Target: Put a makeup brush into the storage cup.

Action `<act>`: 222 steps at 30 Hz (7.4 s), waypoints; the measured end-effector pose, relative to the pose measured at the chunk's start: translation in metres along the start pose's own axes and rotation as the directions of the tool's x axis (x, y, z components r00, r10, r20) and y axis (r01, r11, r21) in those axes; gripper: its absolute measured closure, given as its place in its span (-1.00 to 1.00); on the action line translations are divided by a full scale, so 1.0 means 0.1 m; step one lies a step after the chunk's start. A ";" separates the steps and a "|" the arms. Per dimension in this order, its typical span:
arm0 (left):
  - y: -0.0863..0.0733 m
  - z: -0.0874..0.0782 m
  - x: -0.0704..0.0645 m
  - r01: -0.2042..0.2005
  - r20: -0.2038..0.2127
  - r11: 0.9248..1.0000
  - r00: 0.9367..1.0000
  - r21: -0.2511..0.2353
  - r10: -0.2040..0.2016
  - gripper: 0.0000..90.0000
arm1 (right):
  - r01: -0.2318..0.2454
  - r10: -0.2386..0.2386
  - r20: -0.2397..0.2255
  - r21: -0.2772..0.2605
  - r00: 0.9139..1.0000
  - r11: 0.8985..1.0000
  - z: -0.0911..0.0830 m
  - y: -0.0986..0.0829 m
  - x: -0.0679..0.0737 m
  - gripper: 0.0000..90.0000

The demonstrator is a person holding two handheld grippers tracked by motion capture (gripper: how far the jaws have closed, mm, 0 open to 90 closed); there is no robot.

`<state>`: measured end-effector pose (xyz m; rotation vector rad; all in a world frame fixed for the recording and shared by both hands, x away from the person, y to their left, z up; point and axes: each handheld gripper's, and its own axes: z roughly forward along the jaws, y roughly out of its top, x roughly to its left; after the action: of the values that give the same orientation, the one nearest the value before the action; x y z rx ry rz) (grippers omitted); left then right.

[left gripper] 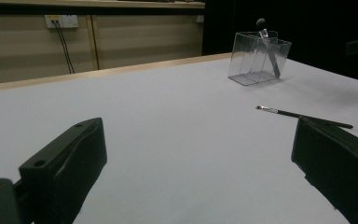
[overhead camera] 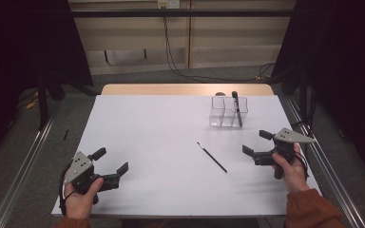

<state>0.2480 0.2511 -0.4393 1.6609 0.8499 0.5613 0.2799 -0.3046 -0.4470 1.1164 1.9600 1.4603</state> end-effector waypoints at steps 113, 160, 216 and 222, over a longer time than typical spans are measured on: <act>0.00 0.00 0.00 -0.017 -0.001 1.000 1.000 0.008 0.017 -0.93 | 0.144 -0.080 -0.201 0.324 0.976 0.935 1.12 0.45 0.51 -0.93; -0.01 0.01 0.02 -0.030 -0.008 0.999 1.000 0.024 0.030 -0.93 | 0.300 -0.118 -0.285 0.767 0.951 0.567 1.76 0.65 0.62 -0.12; -0.01 0.00 0.02 -0.035 -0.002 0.999 0.999 0.035 0.035 -0.93 | 0.263 -0.126 -0.231 0.848 0.965 0.460 1.89 0.58 0.70 0.93; -0.01 0.00 0.02 -0.033 -0.003 0.999 0.999 0.034 0.033 -0.93 | 0.255 -0.112 -0.229 0.836 0.967 0.487 1.84 0.62 0.68 0.93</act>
<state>0.2492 0.2525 -0.4409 1.7075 0.8401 0.5762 0.3998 -0.1379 -0.4437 1.0862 2.9312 0.3399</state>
